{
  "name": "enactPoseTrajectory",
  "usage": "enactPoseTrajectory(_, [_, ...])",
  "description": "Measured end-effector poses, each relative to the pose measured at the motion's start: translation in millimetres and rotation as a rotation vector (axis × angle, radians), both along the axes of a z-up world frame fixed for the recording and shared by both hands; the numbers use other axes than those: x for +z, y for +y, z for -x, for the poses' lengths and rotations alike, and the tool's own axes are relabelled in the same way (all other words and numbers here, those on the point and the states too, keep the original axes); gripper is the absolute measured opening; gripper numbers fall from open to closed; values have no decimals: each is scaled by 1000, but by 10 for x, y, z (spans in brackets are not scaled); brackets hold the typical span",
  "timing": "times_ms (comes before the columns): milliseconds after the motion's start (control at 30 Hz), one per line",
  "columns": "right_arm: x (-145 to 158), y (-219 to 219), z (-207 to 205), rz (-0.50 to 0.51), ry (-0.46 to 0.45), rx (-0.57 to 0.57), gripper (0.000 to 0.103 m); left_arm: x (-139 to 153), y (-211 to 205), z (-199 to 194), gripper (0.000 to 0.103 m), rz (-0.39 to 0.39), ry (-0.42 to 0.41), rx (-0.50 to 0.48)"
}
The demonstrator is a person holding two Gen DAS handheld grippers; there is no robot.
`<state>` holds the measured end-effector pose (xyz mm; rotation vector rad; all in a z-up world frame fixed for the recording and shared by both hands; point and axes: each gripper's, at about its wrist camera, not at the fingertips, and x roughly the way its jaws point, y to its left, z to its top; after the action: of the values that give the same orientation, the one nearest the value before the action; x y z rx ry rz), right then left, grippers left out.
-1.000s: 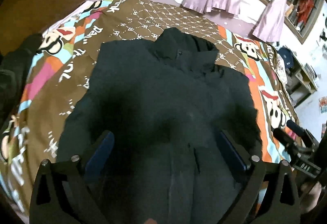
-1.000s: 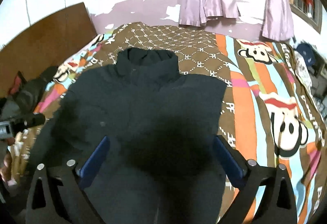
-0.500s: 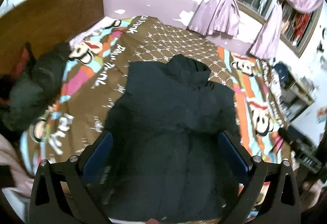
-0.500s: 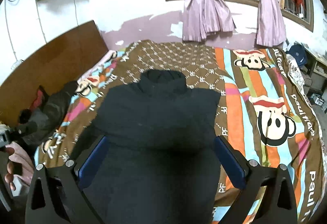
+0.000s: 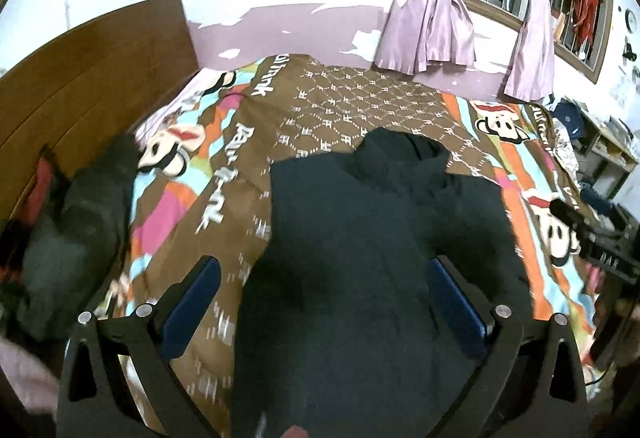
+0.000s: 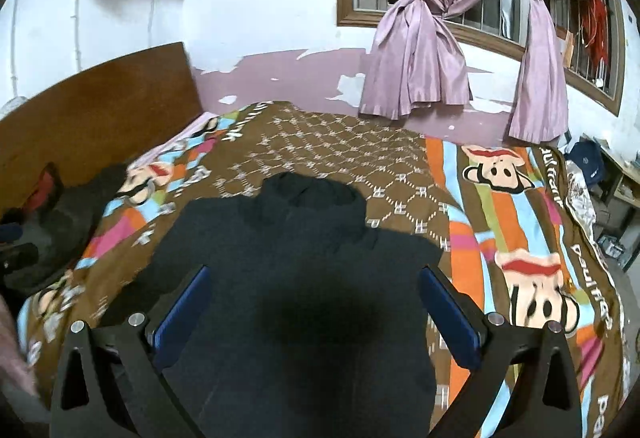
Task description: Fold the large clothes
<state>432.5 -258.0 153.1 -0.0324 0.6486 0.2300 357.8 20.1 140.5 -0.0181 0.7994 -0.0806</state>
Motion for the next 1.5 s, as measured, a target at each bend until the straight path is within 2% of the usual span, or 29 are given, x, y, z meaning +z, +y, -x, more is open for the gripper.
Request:
enactPoseTrajectory(133, [-279,-79,-722,-44,27,-37,103,-413,-123,-863,101,-30,-7,-38])
enactPoseTrajectory(200, [-482,-149,-1129,-79,48,-70,103,-608,-169,-1222,101,-14,-15,-48])
enactPoseTrajectory(333, [-858,-306,-1609,-137,70,-138,103,-981,-193,-1743,101,30,-4,-59])
enactPoseTrajectory(467, [-1220,-428,-1949,-257,151,-160,90,-1184,-175,-2022,101,17,7,-77])
enactPoseTrajectory(600, [-1345,-433,-2182,-267,153,-145,88,-1234,-234,-2200,101,-36,-36,-54])
enactPoseTrajectory(800, [-1513,-463,-2451,-298,174,-136,79,-1302,-342,-2589,101,3,-49,-34])
enactPoseTrajectory(867, [-1589,-489,-2511,-329,178,-137,72,-1319,-386,-2696,101,-23,-55,-12])
enactPoseTrajectory(933, [-1661,-515,-2580,-357,187,-130,67,-1344,-431,-2803,101,-69,-81,-6])
enactPoseTrajectory(1000, [-1701,-534,-2653,-369,189,-128,65,-1380,-448,-2923,101,-79,-79,-5])
enactPoseTrajectory(1167, [-1724,-560,-2821,-428,172,-118,62,-1515,-456,-3154,99,-7,-47,6])
enactPoseTrajectory(1233, [-1738,-533,-2868,-433,172,-110,60,-1579,-504,-3216,93,5,-30,-3])
enactPoseTrajectory(1267, [-1761,-499,-2886,-426,177,-102,54,-1604,-531,-3250,86,4,-19,-7])
enactPoseTrajectory(1300, [-1784,-478,-2904,-418,186,-97,50,-1650,-565,-3291,74,-8,3,-9])
enactPoseTrajectory(1333, [-1811,-459,-2916,-410,196,-94,41,-1689,-604,-3323,66,-26,23,-14])
enactPoseTrajectory(1367, [-1830,-449,-2929,-403,205,-94,30,-1723,-638,-3354,48,-41,42,-24])
enactPoseTrajectory(1400, [-1844,-450,-2924,-391,208,-103,24,-1746,-657,-3365,33,-45,53,-33])
enactPoseTrajectory(1467, [-1849,-473,-2891,-395,204,-107,15,-1751,-673,-3330,13,-10,44,-59])
enactPoseTrajectory(1500, [-1834,-501,-2840,-408,190,-106,13,-1713,-667,-3287,8,4,20,-59])
